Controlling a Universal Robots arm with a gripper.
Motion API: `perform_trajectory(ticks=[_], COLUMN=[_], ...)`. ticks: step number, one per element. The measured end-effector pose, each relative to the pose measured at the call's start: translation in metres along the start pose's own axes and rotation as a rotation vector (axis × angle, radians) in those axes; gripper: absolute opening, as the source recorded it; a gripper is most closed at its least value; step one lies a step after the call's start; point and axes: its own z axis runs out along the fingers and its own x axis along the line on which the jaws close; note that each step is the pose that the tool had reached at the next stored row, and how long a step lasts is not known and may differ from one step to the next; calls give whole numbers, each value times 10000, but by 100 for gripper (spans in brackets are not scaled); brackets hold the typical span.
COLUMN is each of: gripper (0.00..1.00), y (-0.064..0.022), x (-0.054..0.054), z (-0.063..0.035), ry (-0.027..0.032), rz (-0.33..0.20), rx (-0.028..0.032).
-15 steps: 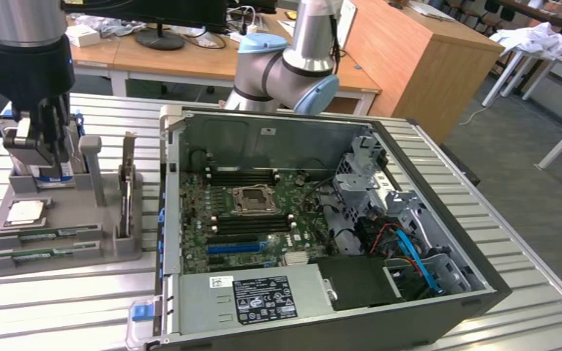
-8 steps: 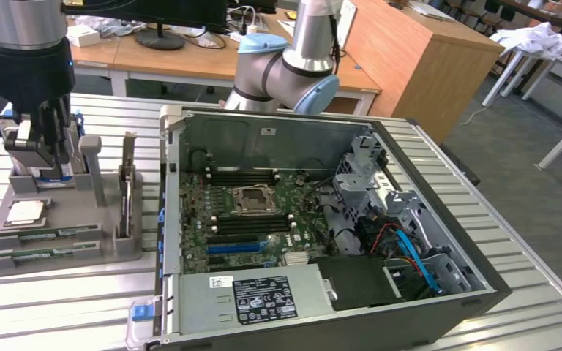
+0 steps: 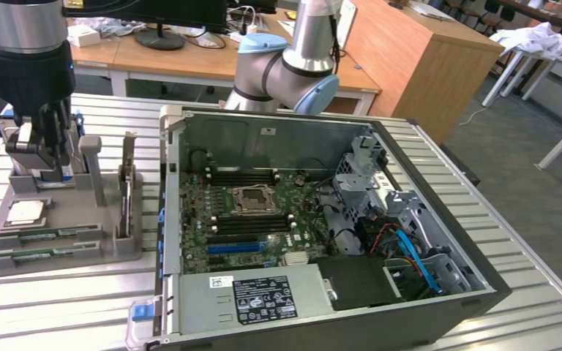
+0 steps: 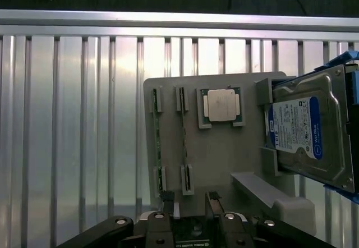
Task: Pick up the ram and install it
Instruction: 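Pick up the ram and move it above insertion slot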
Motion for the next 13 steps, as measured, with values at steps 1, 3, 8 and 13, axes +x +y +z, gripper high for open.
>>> perform_trajectory(ticks=[1,3,8,13], gripper=[36,36,36,36], y=[0,0,-1,-2], x=[0,0,1,2], z=[4,12,31,49], ry=[0,0,0,0], rz=[0,0,0,0], rx=[0,-1,0,-1])
